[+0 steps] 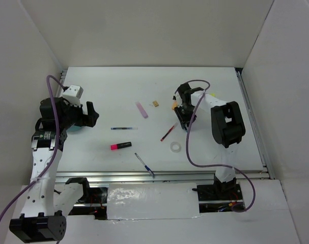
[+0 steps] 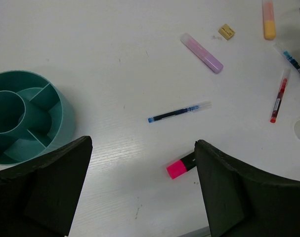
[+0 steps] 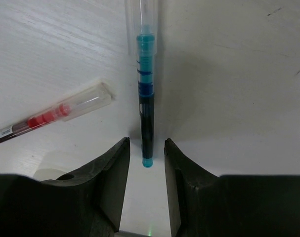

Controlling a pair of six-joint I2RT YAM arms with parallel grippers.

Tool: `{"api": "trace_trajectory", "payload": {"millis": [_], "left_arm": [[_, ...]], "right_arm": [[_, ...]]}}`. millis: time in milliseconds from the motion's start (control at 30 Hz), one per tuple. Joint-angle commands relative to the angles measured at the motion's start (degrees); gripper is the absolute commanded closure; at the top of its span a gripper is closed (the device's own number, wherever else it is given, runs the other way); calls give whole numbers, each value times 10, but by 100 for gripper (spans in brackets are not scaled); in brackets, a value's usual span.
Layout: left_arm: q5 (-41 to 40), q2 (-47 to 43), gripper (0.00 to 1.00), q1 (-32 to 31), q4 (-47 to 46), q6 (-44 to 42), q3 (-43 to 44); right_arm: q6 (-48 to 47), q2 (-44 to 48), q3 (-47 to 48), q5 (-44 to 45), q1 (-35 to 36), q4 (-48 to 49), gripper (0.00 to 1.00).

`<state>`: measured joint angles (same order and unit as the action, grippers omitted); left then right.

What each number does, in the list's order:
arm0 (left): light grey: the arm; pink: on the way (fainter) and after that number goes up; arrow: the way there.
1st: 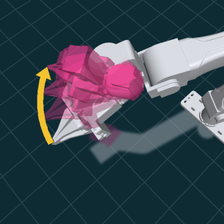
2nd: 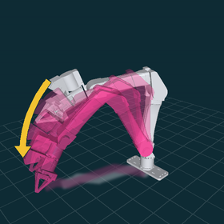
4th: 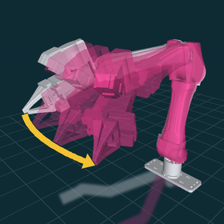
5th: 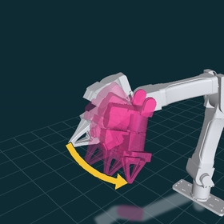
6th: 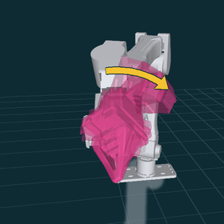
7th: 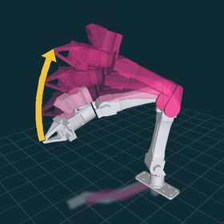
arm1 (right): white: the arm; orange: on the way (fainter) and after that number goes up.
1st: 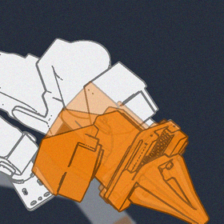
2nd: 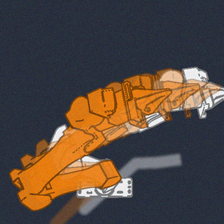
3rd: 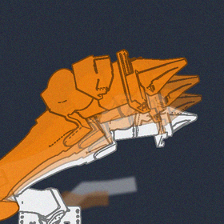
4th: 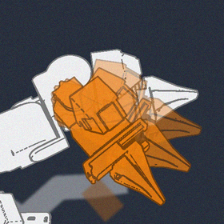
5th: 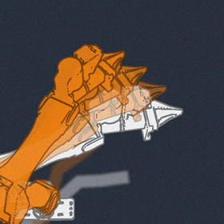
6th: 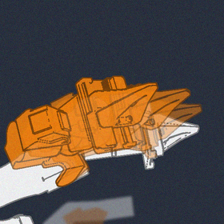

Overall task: Sort the stationery into containers
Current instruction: Pick up the pen from the center of the board.

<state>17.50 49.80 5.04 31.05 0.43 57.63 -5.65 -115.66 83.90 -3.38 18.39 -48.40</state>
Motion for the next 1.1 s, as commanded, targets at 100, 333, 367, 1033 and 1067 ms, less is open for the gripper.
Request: {"api": "trace_trajectory", "payload": {"millis": [100, 333, 367, 1033, 1067], "left_arm": [[21, 4, 3, -4, -24, 13, -6], [18, 2, 4, -2, -32, 14, -17], [18, 3, 4, -3, -33, 21, -17], [308, 28, 3, -75, -286, 289, -44], [301, 29, 3, -98, -301, 301, -48]], "right_arm": [[-1, -23, 34, 15, 2, -22, 63], [-1, -39, 44, 18, 2, -32, 80], [-1, -39, 44, 17, 2, -33, 85], [-1, 359, -64, -196, 123, -16, 100], [-3, 361, -64, -188, 131, -13, 100]]}}
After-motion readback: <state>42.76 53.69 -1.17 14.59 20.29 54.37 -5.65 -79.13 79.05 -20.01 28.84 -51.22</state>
